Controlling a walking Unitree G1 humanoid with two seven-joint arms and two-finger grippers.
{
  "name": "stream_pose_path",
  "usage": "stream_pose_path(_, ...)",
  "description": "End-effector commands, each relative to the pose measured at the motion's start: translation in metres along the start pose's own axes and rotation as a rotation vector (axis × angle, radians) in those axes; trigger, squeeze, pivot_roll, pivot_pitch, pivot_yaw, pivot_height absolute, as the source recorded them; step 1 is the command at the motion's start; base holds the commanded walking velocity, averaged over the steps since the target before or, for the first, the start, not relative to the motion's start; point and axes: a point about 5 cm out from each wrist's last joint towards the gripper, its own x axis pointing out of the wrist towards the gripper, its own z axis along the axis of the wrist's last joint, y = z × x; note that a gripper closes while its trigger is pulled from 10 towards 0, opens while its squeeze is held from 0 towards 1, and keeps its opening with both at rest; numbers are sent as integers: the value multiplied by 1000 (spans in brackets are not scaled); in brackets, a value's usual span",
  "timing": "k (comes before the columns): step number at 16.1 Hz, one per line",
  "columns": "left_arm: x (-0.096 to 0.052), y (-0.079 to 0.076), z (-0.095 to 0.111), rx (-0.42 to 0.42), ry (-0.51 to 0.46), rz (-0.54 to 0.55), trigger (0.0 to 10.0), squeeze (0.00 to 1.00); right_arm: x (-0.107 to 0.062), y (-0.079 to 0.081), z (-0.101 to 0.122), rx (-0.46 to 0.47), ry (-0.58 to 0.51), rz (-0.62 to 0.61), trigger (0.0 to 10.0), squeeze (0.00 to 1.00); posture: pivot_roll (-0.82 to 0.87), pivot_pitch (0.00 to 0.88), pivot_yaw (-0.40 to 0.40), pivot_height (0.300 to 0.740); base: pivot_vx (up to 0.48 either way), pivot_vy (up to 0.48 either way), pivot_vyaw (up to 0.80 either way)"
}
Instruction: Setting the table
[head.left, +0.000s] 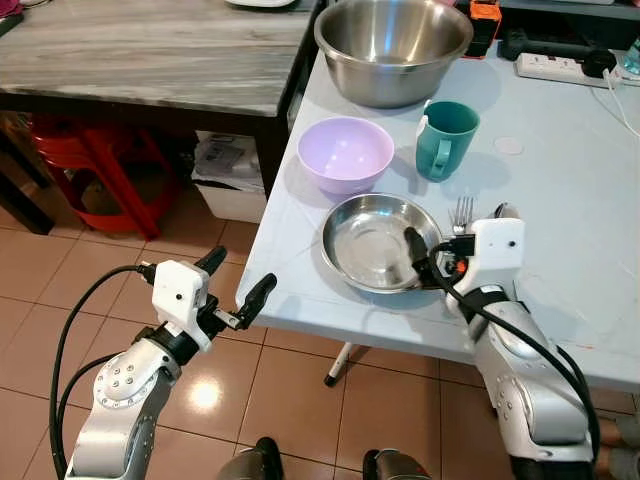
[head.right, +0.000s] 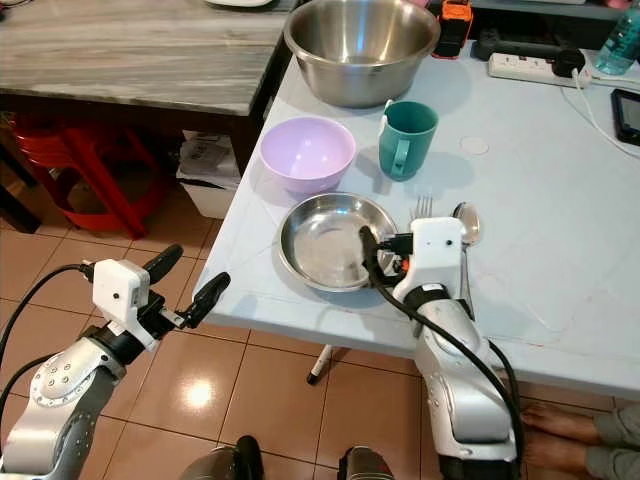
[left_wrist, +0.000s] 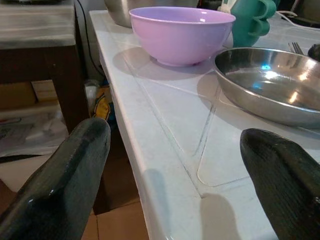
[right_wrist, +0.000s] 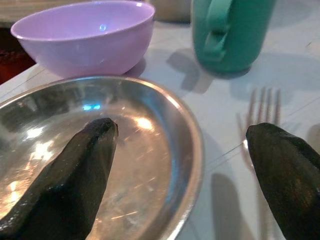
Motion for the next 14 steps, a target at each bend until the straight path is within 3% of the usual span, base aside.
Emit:
stream_pose_path(1, -1, 1, 0, 0, -4, 1, 10000, 0, 1, 2, -4, 25, 30, 17, 10000, 0, -158, 187, 10, 740, 0, 0, 0)
stream_pose_path(6, 1, -5, -1, -14, -7, -33, 10000, 0, 5, 5, -11, 34, 101, 51, 10000, 0, -160, 193, 7, 740, 0, 0, 0)
stream_pose_path(7, 1, -7, -1, -20, -7, -46, 10000, 0, 6, 5, -11, 36, 105, 59, 4118, 0, -163, 193, 5, 740, 0, 0, 0)
stream_pose_path(8, 1, -9, -2, -15, -5, -60, 10000, 0, 7, 5, -12, 41, 112, 57, 1490, 0, -164, 193, 4, 740, 0, 0, 0)
stream_pose_path(9, 0, -10, -3, -9, 1, -74, 10000, 0, 7, 4, -12, 44, 119, 59, 0, 0, -164, 194, 3, 740, 0, 0, 0)
stream_pose_path(12, -3, -14, -10, -2, 31, -109, 10000, 0, 10, 3, -11, 62, 130, 54, 157, 0, -169, 196, 2, 740, 0, 0, 0)
stream_pose_path(14, -3, -16, -10, 7, 33, -122, 10000, 0, 11, 5, -11, 81, 139, 55, 902, 0, -169, 199, 2, 740, 0, 0, 0)
